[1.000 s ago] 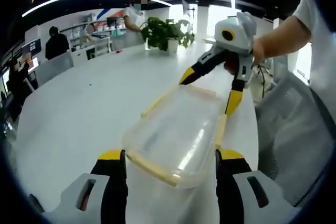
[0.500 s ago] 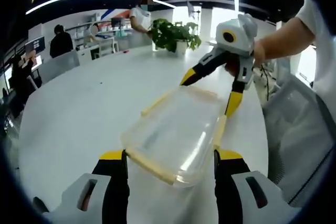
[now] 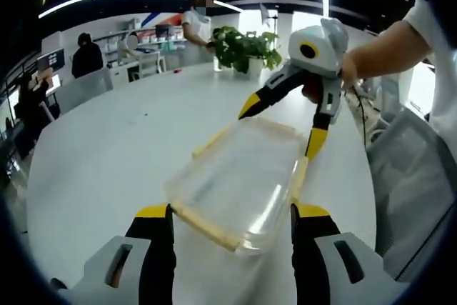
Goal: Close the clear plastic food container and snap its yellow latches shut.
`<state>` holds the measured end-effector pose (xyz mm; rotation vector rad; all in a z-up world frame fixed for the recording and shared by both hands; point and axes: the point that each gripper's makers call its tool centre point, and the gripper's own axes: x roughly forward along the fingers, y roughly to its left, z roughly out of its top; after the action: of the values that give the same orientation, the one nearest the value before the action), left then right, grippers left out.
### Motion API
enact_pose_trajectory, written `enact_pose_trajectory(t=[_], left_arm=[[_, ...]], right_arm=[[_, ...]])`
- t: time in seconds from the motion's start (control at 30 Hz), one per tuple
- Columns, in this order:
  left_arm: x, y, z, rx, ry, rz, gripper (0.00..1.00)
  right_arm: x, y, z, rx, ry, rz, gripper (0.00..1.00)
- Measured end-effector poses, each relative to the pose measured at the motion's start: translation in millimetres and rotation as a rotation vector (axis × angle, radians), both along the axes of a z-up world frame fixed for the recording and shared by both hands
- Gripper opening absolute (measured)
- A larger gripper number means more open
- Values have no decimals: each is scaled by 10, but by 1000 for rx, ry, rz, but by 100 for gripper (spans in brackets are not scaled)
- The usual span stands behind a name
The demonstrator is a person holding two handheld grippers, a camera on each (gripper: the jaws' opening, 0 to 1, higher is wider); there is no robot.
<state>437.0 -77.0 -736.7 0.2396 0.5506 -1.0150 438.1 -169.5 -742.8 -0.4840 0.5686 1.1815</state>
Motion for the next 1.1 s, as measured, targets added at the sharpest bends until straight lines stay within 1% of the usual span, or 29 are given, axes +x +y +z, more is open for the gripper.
enact_pose_trajectory(t=[0.2,0.5,0.63,0.83,0.9,0.93,0.97,1.0,1.1], left_arm=[[87,-17,3,1,-1,11,64],[93,-15,5,1,2,12,65],[108,-13,13,-6,10,8,64],[103,-8,24,0,20,19,65],[95,-4,64,-12,24,26,66],[131,6,113,-27,9,41,67],[158,0,156,-55,8,59,70],[153,5,178,-62,18,57,71],[166,14,193,-45,-1,56,72]], right_arm=[[105,-17,2,-6,5,10,71],[96,-24,-2,-9,2,15,72],[108,-24,-6,-14,4,7,72],[106,-26,7,-20,-8,7,71],[109,-33,45,-14,-6,0,71],[103,-45,54,-14,-5,-3,70],[103,-48,77,-7,-10,-4,70],[96,-46,110,2,-9,-7,70],[104,-54,154,9,-16,-18,70]])
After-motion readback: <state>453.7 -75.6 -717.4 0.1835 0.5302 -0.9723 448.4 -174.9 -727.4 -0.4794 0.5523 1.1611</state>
